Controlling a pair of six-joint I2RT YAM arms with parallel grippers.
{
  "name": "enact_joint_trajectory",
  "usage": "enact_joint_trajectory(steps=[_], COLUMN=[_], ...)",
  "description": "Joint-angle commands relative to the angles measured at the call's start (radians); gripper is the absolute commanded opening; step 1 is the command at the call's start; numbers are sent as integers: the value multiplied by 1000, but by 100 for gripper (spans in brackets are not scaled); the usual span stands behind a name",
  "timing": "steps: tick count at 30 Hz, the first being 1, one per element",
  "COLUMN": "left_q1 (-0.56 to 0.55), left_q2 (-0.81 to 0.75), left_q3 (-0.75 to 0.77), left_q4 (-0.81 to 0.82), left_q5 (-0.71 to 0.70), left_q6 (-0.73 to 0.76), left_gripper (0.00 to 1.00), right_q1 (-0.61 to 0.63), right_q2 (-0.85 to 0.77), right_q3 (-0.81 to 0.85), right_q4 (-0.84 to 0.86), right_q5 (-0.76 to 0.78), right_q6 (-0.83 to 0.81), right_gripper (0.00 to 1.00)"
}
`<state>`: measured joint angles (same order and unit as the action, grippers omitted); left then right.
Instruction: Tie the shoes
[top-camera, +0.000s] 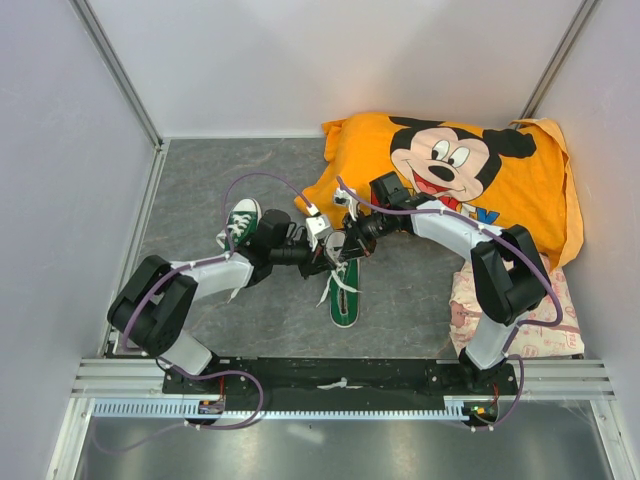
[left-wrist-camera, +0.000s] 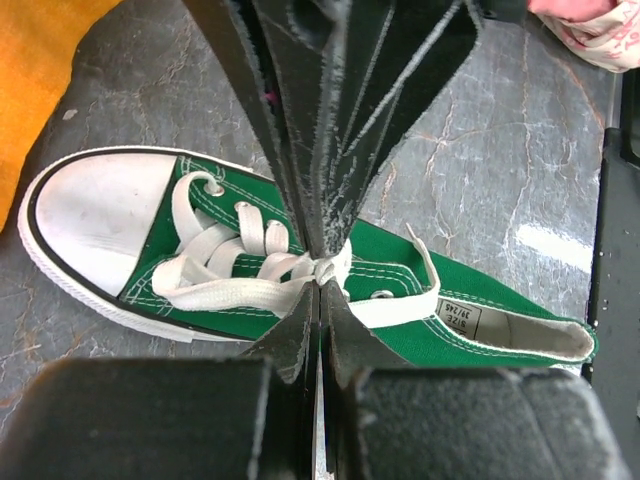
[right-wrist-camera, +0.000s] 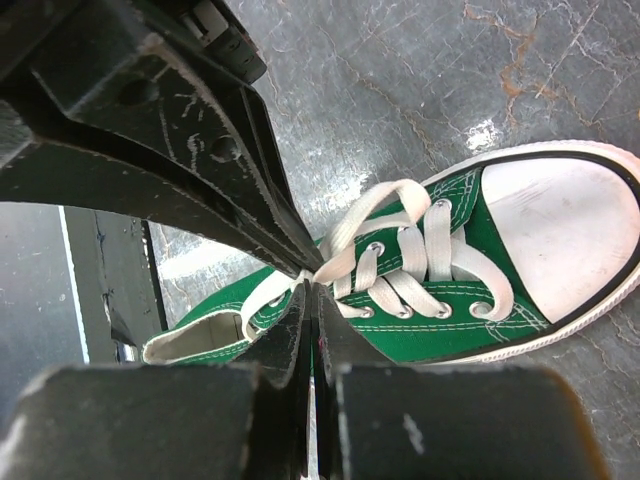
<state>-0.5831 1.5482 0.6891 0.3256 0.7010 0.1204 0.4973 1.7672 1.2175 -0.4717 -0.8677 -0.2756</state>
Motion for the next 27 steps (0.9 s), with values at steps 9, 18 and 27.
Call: enact_joint_trajectory(steps=[9,18,27], left_q1=[-1,-12,-24], left_q2=[35,29,39], left_q3=[78,105,102], left_q4=[-126,-88,0], left_q5=[-52,-26,11], left_q6=[12,-56,-111], left_gripper=[2,2,2], right_q1=[-5,-3,-3], right_q2=[-34,-32,-34], right_q3=[2,-16,-21], right_q4=[53,53,53], right_q5=[-39,-62,-63], right_q6=[18,26,35], right_gripper=[0,0,0])
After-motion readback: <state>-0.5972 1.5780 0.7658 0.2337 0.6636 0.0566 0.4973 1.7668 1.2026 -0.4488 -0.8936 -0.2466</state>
